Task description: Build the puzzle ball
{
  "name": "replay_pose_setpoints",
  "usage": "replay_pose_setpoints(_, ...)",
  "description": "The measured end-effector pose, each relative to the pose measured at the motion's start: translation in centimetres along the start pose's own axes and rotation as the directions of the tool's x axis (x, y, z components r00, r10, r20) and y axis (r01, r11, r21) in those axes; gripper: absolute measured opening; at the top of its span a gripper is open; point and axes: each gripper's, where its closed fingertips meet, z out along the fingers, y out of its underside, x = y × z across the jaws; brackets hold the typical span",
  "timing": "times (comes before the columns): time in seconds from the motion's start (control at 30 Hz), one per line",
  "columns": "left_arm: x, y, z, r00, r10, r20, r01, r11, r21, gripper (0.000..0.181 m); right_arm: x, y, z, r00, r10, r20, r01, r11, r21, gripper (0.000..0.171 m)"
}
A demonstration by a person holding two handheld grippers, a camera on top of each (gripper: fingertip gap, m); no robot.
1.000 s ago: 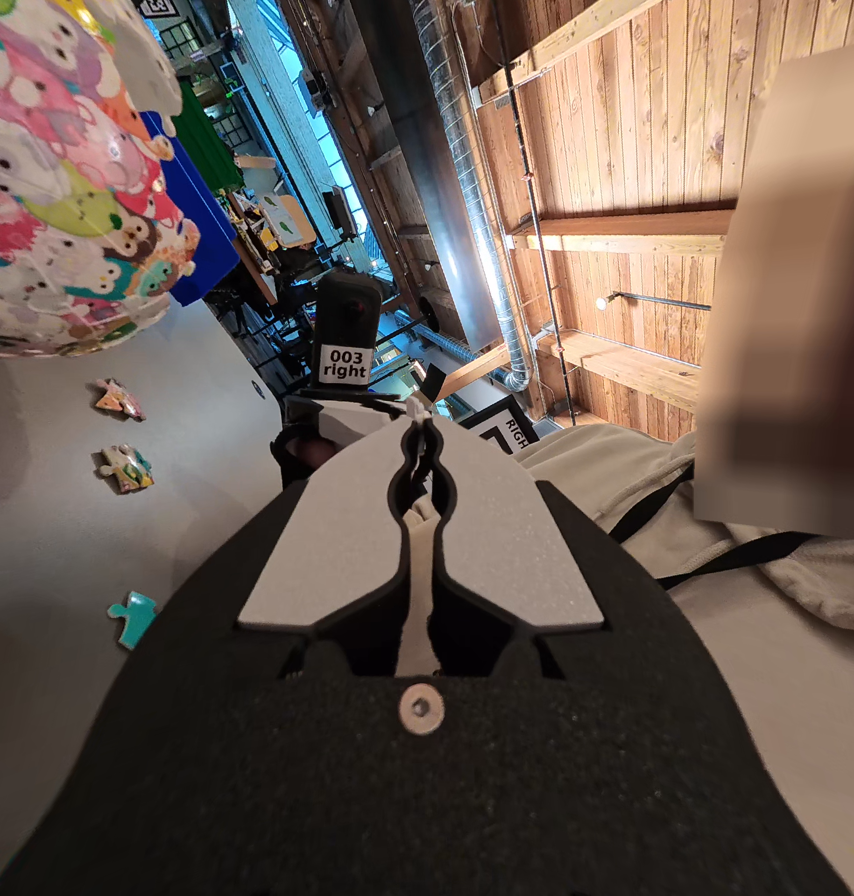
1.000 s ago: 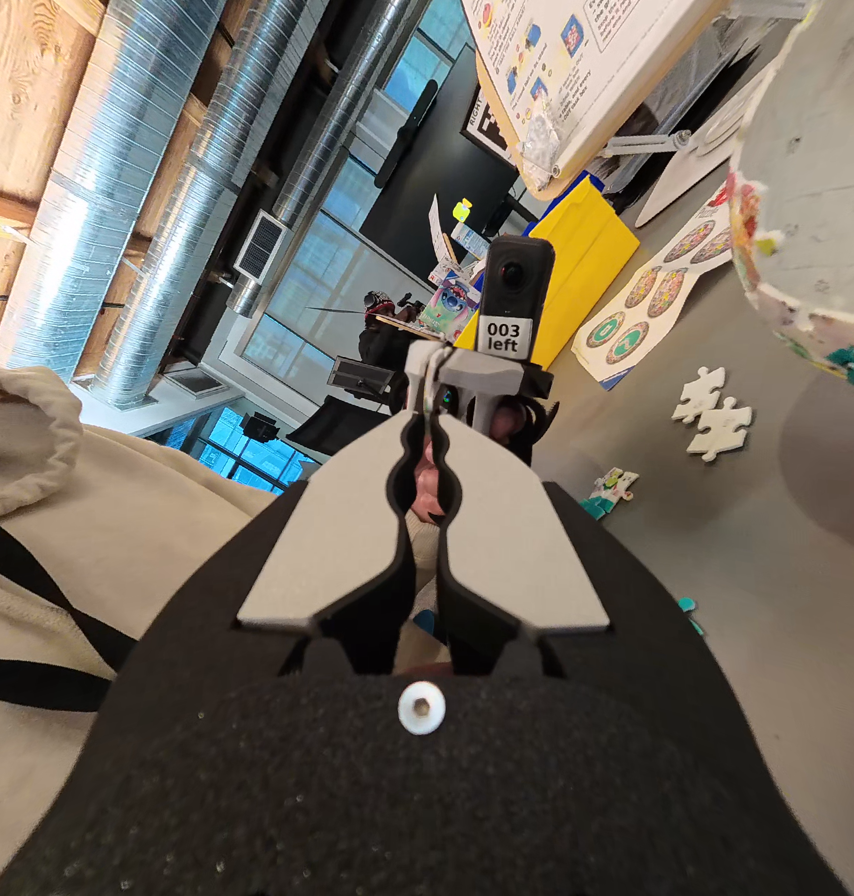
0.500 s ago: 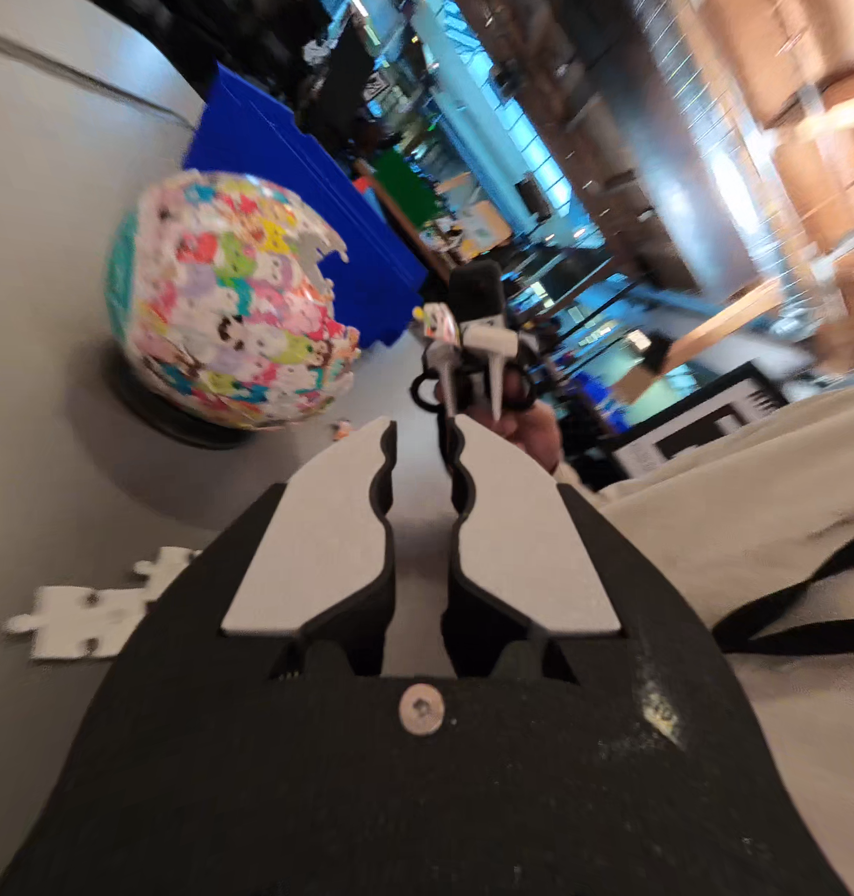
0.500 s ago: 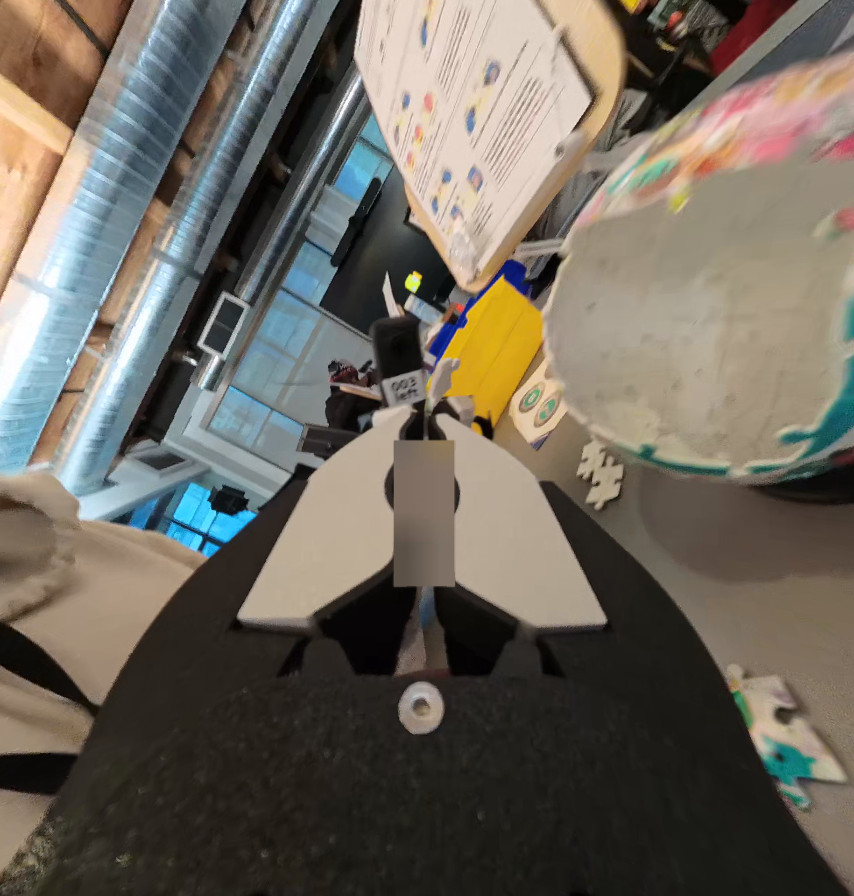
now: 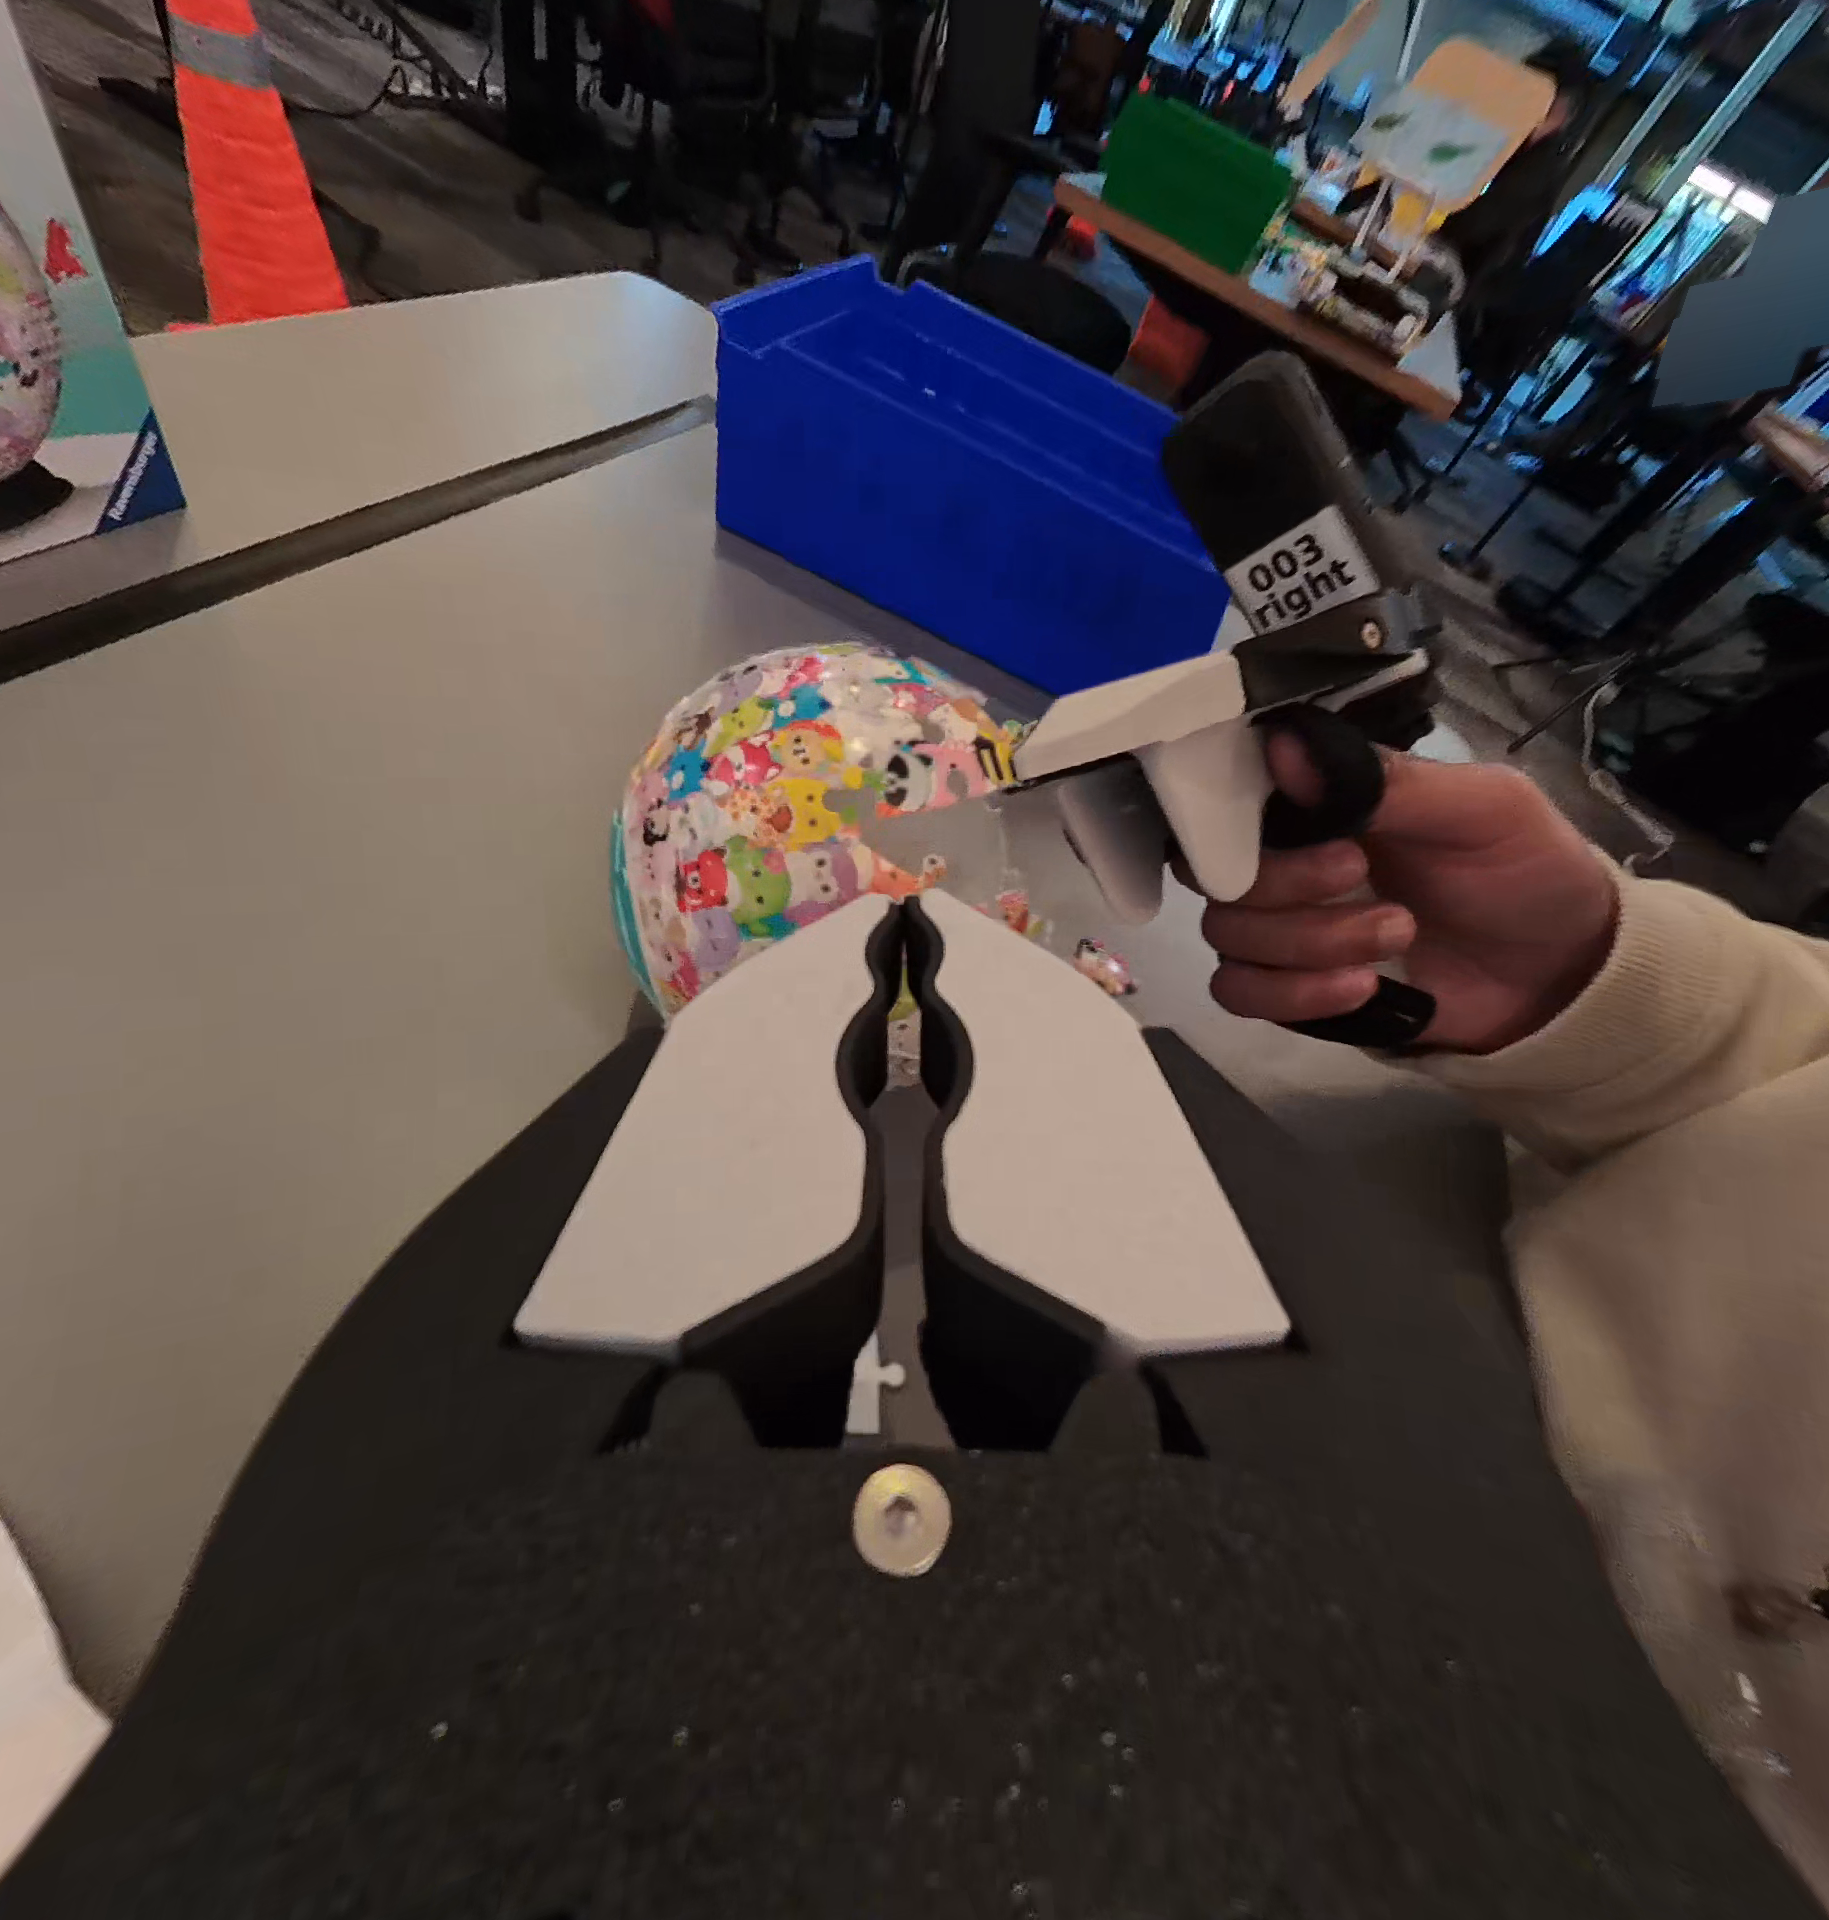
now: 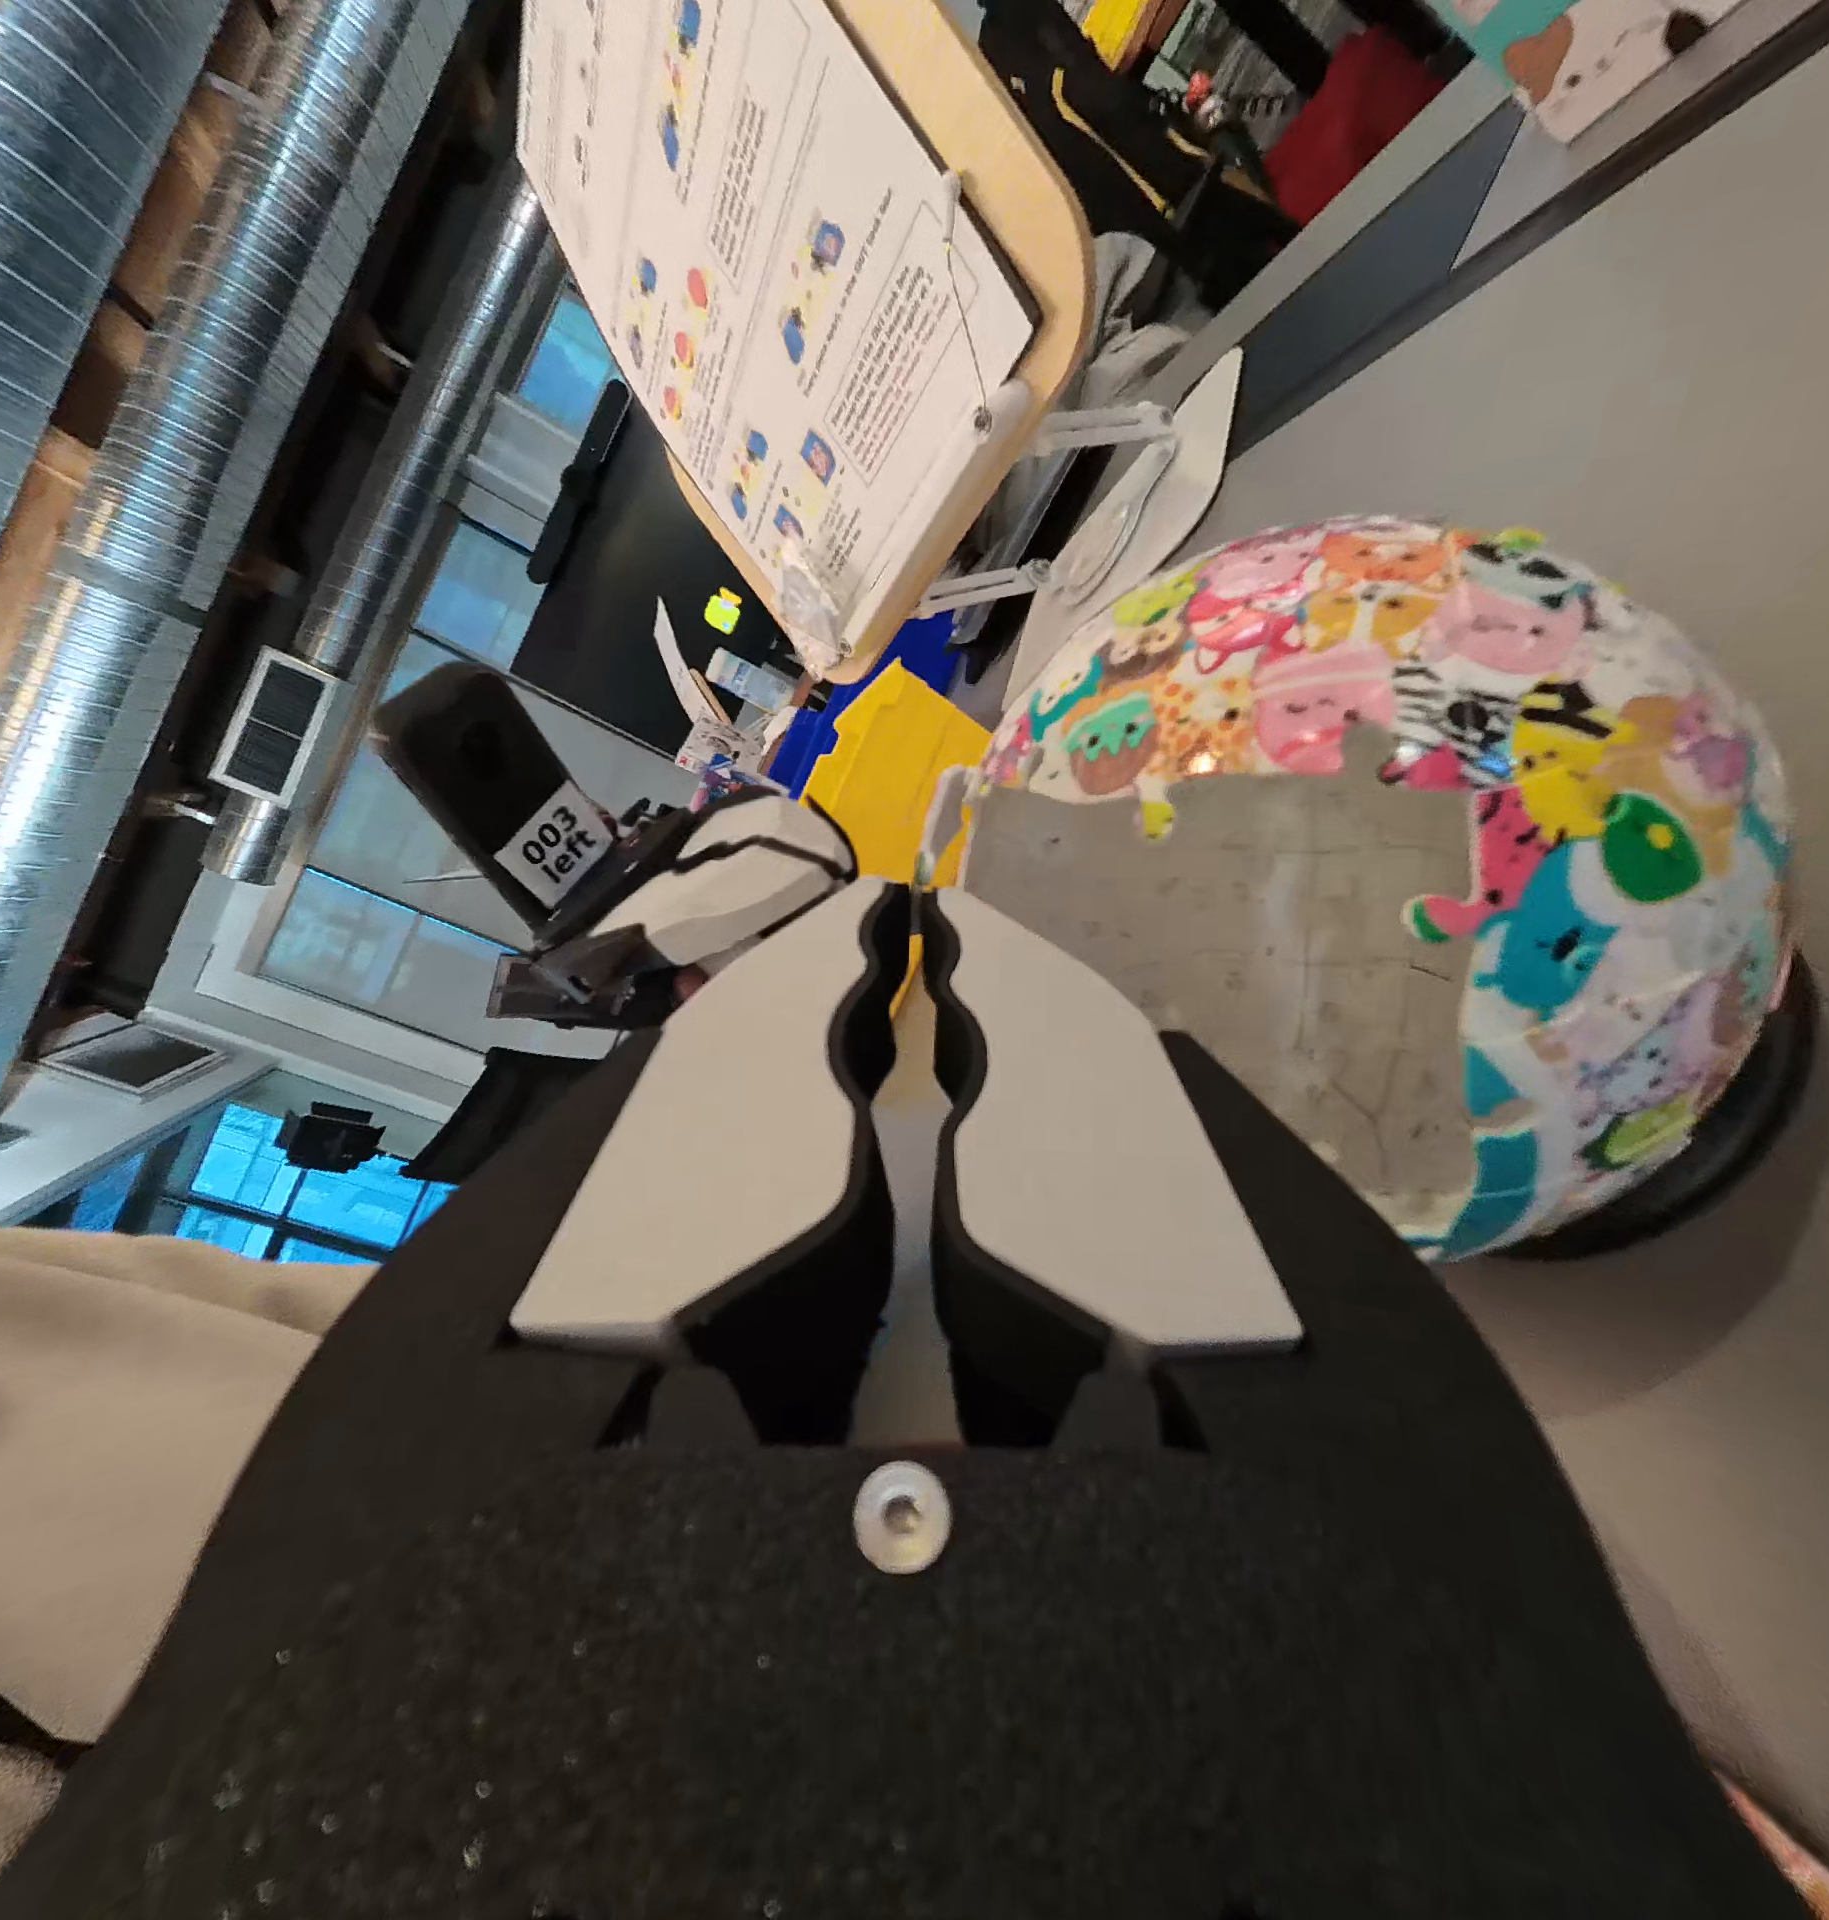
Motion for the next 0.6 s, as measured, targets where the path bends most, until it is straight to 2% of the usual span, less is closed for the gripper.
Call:
replay_pose_setpoints(0.4,-1.7,-0.9,2.7,0.998,0.049,0.045,-0.045,0.995,-0.091,0.0,0.3,0.2,0.4,0.997,0.071,0.044,-0.07,0.997,-0.011,0.002)
replay_pose_setpoints(0.6,-1.8,-0.8,3.3,0.996,0.069,0.052,-0.062,0.99,-0.128,0.0,0.4,0.1,0.3,0.999,0.043,0.026,-0.042,0.999,-0.012,0.002)
